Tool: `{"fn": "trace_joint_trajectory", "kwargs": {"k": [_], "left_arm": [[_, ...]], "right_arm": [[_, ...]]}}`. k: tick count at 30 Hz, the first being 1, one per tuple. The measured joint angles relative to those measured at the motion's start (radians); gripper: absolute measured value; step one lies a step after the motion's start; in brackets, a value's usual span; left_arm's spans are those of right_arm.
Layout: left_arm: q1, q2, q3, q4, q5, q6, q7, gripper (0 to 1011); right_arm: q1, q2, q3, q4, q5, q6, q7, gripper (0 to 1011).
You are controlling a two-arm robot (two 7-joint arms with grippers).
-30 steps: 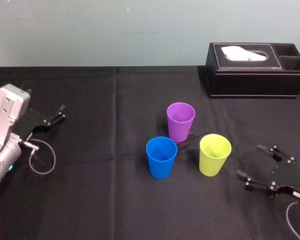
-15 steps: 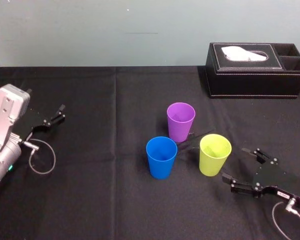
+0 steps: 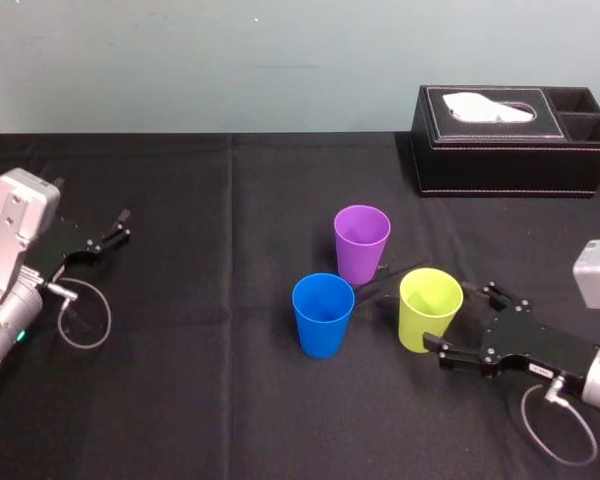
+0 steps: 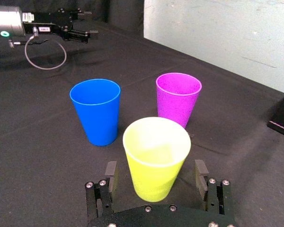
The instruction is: Stack the three plastic cups sequentially using one hand.
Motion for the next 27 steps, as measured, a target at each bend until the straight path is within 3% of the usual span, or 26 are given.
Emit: {"fn": "trace_joint_trajectory", "kwargs": {"k": [11, 19, 27], "left_arm": [[0.0, 0.0, 0.0, 0.0, 0.0, 0.0, 0.0, 1011], [0.0, 0.0, 0.0, 0.0, 0.0, 0.0, 0.0, 1011], [0.0, 0.0, 0.0, 0.0, 0.0, 0.0, 0.0, 1011]], "right_arm": [[0.064, -0.041, -0.043, 0.047, -0.038, 0.017, 0.008, 1000], [0.083, -0.07, -0.044, 0.073, -0.019, 0.021, 0.007, 1000], [0.082, -0.067, -0.044, 0.072, -0.019, 0.02, 0.007, 998]]}}
